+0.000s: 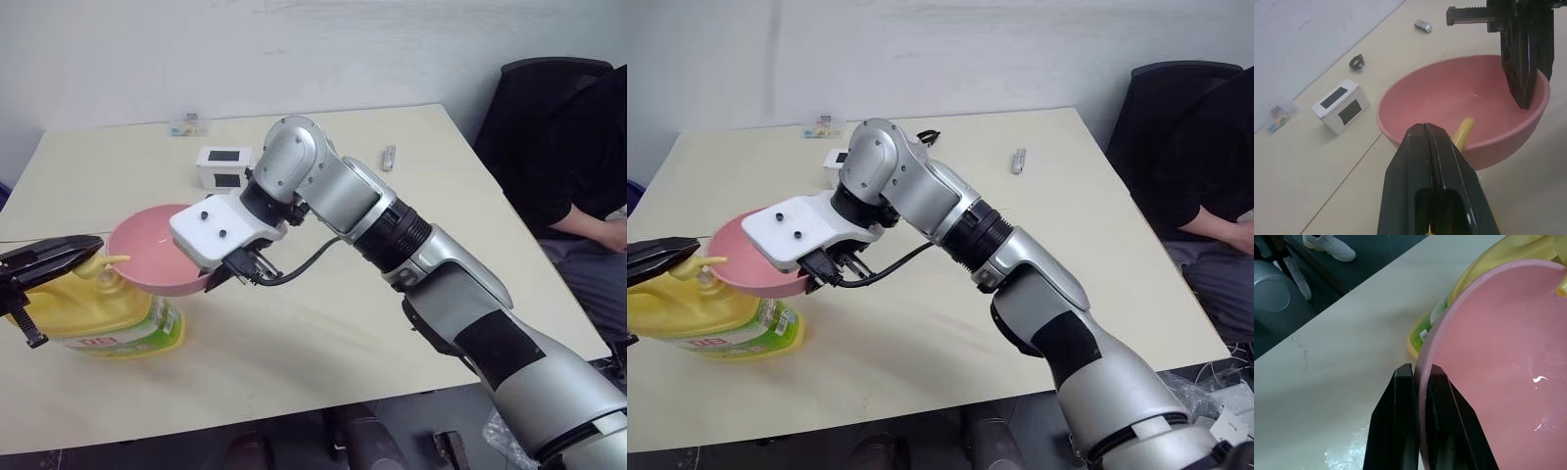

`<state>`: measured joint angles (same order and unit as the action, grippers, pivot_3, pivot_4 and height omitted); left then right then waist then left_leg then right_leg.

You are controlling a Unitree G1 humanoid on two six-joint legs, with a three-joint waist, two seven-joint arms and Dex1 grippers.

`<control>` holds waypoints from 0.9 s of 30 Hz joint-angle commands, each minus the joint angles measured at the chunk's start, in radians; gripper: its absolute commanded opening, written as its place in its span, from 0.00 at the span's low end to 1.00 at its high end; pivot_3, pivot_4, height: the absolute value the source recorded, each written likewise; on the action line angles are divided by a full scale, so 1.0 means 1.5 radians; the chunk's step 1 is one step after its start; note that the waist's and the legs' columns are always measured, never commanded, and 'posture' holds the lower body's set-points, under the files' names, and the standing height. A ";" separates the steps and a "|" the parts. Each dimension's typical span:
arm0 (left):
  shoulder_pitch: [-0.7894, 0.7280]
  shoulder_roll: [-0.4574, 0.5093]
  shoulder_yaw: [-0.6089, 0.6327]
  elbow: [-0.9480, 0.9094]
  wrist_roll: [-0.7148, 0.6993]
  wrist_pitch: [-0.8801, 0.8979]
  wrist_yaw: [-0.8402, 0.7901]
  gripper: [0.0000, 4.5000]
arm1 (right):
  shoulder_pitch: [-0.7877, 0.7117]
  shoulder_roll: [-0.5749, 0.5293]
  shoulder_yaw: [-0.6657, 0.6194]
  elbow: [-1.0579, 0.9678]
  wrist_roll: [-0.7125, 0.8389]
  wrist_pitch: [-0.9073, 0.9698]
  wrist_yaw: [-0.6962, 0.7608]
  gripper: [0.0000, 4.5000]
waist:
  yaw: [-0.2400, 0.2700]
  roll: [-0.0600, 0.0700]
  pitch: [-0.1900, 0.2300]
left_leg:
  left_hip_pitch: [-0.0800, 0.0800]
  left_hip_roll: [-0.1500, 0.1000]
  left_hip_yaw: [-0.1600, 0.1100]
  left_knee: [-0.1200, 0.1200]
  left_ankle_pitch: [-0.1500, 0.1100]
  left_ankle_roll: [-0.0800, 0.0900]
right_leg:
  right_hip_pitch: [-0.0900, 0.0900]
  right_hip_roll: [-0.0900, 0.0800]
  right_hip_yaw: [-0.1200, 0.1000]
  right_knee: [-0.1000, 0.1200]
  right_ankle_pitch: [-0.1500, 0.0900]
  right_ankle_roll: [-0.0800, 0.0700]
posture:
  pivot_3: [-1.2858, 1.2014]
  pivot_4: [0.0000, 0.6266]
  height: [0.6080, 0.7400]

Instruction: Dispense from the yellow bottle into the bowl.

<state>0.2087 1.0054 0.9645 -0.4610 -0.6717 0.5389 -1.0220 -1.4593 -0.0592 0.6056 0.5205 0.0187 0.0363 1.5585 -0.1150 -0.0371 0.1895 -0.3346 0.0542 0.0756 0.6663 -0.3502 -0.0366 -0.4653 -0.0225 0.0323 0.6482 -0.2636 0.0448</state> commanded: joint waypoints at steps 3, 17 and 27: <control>0.040 0.013 -0.078 0.002 0.066 -0.024 -0.011 0.00 | -0.004 0.009 -0.009 -0.009 -0.002 -0.052 0.026 0.00 | 0.000 0.001 0.000 | 0.000 -0.001 -0.001 0.000 0.000 0.000 | 0.001 -0.001 0.000 0.000 0.000 0.000 | 0.52 0.24 1.00; 0.069 0.024 -0.137 0.018 0.134 -0.086 -0.008 0.00 | 0.013 0.006 0.003 -0.016 -0.017 -0.068 0.033 0.00 | 0.000 0.008 -0.003 | 0.004 -0.002 -0.001 -0.002 0.001 0.001 | 0.002 -0.001 0.000 0.003 -0.001 -0.001 | 0.52 0.24 1.00; 0.057 0.032 -0.148 0.021 0.134 -0.087 0.013 0.00 | 0.008 0.012 -0.003 -0.014 -0.012 -0.063 0.029 0.00 | 0.000 0.009 -0.003 | 0.011 -0.002 -0.001 -0.005 0.001 0.002 | 0.008 -0.001 0.000 0.003 -0.002 -0.003 | 0.52 0.24 1.00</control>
<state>0.2537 1.0629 0.8545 -0.4582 -0.4886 0.3290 -0.9817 -1.4250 -0.0543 0.6275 0.5382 -0.0193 -0.0423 1.5608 -0.1151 -0.0236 0.1845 -0.3170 0.0508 0.0745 0.6588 -0.3488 -0.0340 -0.4523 -0.0243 0.0322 0.6525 -0.2672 0.0395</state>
